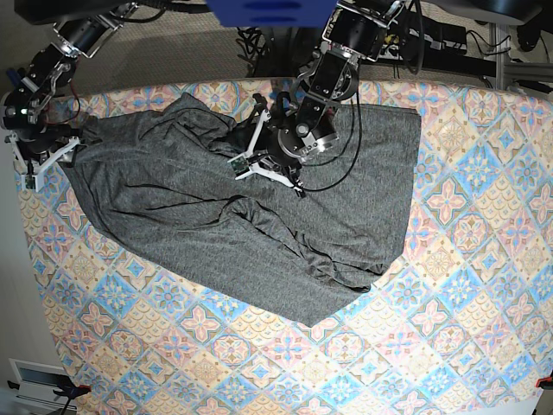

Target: Layout the t-shirt on the table in an organized manner, then fold the t-shirt properly

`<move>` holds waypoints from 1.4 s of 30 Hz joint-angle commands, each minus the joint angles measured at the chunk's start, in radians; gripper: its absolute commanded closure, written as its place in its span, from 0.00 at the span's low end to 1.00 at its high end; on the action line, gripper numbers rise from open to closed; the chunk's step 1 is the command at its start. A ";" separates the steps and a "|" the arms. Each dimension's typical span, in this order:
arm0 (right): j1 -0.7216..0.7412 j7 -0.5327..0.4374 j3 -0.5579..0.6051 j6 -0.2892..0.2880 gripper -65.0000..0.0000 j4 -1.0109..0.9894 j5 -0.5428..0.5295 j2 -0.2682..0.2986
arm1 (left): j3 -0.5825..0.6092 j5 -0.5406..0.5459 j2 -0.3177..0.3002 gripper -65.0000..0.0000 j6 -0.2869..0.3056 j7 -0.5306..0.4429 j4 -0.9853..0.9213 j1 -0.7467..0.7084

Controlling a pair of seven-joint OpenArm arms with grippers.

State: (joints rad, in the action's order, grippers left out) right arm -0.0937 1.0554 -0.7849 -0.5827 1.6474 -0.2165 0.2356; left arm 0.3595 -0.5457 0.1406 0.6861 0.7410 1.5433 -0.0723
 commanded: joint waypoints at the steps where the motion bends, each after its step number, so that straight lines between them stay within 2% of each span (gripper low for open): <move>1: 0.008 -0.017 -0.003 -0.003 0.49 0.015 -0.011 0.021 | 0.002 -0.024 -0.003 0.91 0.012 0.039 -0.014 -0.005; 4: 0.008 -0.017 -0.003 -0.003 0.49 0.015 -0.011 0.021 | -0.004 -0.024 -0.005 0.92 0.012 0.041 0.010 -0.005; 11: 0.008 -0.017 -0.003 -0.003 0.49 0.020 -0.011 0.021 | -0.089 -0.026 -0.006 0.92 0.012 0.042 0.234 -0.036; 18: 0.008 -0.017 -0.003 -0.003 0.49 0.020 -0.011 0.021 | -0.121 -0.021 -0.045 0.91 0.012 0.044 0.250 -0.040; 22: 0.008 -0.016 -0.003 -0.003 0.49 0.020 -0.011 0.021 | -0.106 -0.021 -0.029 0.89 0.012 0.044 0.248 -0.047; 24: 0.008 -0.016 -0.003 -0.003 0.49 0.020 -0.011 0.021 | -0.081 -0.027 -0.009 0.83 0.012 0.044 0.245 -0.050; 27: 0.008 -0.014 -0.003 -0.003 0.49 0.020 -0.011 0.021 | -0.073 -0.026 0.017 0.66 0.012 0.087 0.250 -0.048; 30: 0.008 -0.014 -0.003 -0.003 0.49 0.020 -0.011 0.021 | -0.072 -0.024 0.017 0.49 0.012 0.098 0.247 -0.047; 32: 0.008 -0.014 -0.003 -0.003 0.49 0.021 -0.011 0.021 | -0.055 -0.021 0.017 0.43 0.012 0.082 0.243 -0.047; 42: 0.007 -0.014 -0.003 -0.003 0.49 0.021 -0.011 0.021 | -0.046 -0.015 0.017 0.53 0.012 0.079 0.139 -0.011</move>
State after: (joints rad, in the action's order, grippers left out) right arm -0.0963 1.0588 -0.7849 -0.5831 1.6482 -0.2165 0.2359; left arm 0.3096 -0.5671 0.1471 0.7044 0.8345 1.6653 -0.0963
